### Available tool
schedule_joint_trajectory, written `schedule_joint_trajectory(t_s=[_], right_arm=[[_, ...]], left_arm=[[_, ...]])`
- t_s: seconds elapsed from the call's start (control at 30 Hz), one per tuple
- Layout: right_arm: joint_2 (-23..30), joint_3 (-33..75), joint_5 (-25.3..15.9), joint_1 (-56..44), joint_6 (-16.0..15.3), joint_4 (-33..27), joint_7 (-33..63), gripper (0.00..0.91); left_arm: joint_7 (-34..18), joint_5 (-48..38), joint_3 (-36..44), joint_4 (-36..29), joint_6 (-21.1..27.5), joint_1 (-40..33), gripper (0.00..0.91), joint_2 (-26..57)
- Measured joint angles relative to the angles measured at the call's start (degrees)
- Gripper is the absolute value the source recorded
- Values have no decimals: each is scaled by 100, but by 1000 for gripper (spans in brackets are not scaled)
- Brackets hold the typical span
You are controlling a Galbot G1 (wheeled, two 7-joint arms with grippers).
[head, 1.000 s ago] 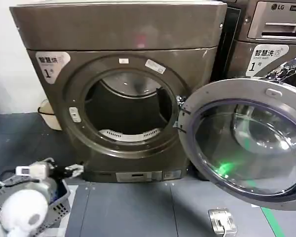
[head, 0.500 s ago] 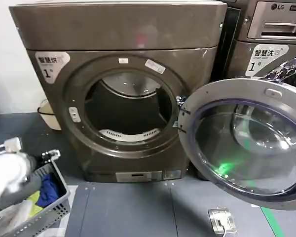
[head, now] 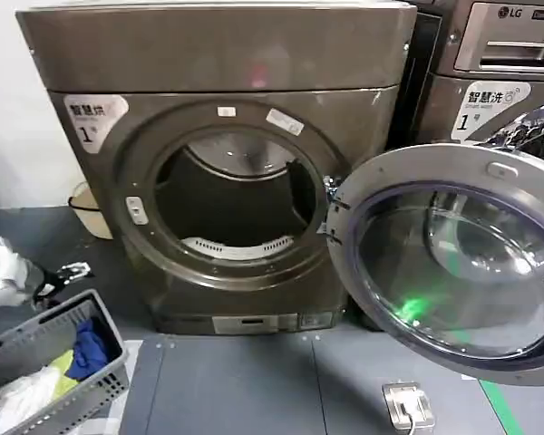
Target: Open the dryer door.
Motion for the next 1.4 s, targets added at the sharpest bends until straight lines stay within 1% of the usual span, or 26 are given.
schedule_joint_trajectory(t_s=[0.27, 0.5, 0.7, 0.93, 1.4], right_arm=[[6, -54, -5, 42, 20, -31, -4, 907], [8, -52, -35, 35, 23, -49, -14, 907], [16, -48, -24, 35, 92, -49, -46, 907], [17, -58, -22, 40, 92, -42, -61, 907], [14, -92, -23, 65, 96, -66, -74, 907]], left_arm=[[-18, 182, -68, 658, 2, -8, 907, -61], [-28, 306, -67, 1051, 2, -120, 907, -140], [-51, 290, -94, 1181, 2, -96, 907, -125], [13, 455, -122, 1243, 2, 44, 907, -143], [16, 440, -260, 1440, 2, 138, 907, -119]])
